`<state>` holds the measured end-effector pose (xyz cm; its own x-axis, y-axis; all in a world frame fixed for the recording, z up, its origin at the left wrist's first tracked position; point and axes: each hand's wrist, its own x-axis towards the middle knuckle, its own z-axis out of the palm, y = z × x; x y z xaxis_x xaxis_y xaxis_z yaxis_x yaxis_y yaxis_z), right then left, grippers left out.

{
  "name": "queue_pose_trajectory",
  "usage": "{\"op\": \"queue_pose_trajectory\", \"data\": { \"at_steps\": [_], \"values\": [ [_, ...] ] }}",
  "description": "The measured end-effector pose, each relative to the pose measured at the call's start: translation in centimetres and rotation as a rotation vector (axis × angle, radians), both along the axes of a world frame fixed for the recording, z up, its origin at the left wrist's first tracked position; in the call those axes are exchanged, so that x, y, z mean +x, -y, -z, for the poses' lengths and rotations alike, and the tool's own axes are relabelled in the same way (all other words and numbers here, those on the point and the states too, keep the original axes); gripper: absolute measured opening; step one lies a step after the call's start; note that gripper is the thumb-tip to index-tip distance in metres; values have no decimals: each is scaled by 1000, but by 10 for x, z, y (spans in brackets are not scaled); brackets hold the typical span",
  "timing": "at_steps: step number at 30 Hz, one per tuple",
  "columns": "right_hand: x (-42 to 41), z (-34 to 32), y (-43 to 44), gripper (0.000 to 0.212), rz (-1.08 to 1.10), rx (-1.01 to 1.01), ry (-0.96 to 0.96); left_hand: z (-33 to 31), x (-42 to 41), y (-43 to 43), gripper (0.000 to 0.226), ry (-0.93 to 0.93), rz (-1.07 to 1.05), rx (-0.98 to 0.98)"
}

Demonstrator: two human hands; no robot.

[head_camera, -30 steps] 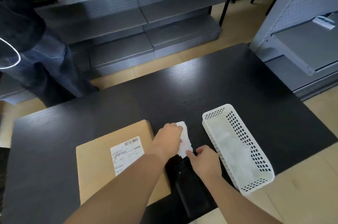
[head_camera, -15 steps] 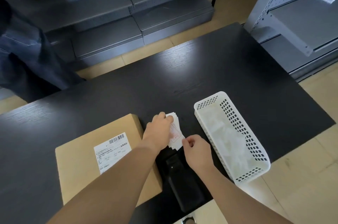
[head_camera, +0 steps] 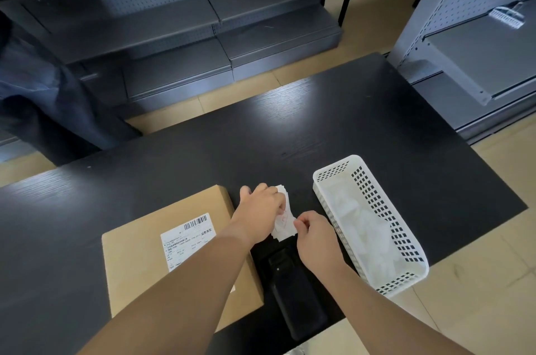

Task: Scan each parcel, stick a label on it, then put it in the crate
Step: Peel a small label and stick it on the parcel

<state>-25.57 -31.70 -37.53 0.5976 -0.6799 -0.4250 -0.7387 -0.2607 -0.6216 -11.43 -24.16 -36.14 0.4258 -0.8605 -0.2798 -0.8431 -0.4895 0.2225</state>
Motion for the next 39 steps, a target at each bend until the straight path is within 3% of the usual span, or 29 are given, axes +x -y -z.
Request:
{"op": "queue_pose_trajectory", "data": {
  "at_steps": [9, 15, 20, 30, 36, 39],
  "values": [
    [4, 3, -1, 4, 78, 12, 112, 3, 1, 1, 34, -9, -14, 4],
    [27, -53, 5, 12, 86, 8, 298, -54, 20, -7, 32, -84, -146, -122],
    [36, -93, 10, 11, -14, 4, 259, -100, 29, -16, 17, -147, -154, -166],
    [2, -64, 6, 9, 131, 204, 236, -58, 8, -21, 18, -176, -159, -88],
    [-5, -52, 11, 19, 187, 281, 217, -49, 3, -16, 13, -229, -169, -101],
    [-6, -49, 15, 18, 229, 330, 204, -44, 5, -14, 23, -242, -209, -103]
  ]
}}
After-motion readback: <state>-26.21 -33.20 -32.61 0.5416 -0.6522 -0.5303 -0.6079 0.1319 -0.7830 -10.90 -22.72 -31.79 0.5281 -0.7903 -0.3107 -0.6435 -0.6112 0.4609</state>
